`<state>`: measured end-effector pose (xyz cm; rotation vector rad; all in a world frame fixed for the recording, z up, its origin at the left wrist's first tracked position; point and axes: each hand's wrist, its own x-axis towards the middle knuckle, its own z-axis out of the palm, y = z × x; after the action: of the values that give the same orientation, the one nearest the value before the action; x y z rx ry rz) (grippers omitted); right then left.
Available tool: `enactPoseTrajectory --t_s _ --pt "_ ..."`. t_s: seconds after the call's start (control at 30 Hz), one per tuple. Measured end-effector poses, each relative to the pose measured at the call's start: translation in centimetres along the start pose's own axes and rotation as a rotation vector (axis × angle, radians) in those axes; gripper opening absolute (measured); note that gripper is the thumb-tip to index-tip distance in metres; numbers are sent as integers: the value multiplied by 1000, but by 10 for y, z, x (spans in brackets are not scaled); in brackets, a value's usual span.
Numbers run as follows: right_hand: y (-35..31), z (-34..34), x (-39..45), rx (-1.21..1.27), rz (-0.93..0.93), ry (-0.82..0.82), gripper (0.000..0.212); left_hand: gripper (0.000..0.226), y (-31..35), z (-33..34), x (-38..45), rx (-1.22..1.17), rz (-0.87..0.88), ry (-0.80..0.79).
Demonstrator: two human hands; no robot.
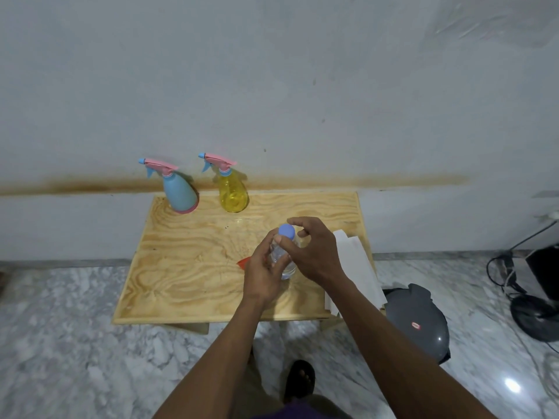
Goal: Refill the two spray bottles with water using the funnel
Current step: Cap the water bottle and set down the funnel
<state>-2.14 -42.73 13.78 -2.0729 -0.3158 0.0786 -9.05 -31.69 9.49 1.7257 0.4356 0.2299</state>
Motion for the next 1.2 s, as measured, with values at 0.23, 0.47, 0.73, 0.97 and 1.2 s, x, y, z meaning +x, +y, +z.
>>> enactPoseTrajectory --t_s 0.23,0.47,0.73,0.97,1.2 --pt "4 4 -1 -6 -72 43 20 53 1 2 -2 12 21 23" --pt "7 9 -4 -6 -36 103 24 50 3 3 -4 -16 18 32" --pt "11 14 -4 14 -32 149 28 52 1 4 -5 -7 36 28" --pt "14 16 -6 52 -53 196 33 64 -4 -7 -5 68 11 48" --pt "13 13 -8 77 -79 257 32 59 -60 -25 -18 39 -354 440"
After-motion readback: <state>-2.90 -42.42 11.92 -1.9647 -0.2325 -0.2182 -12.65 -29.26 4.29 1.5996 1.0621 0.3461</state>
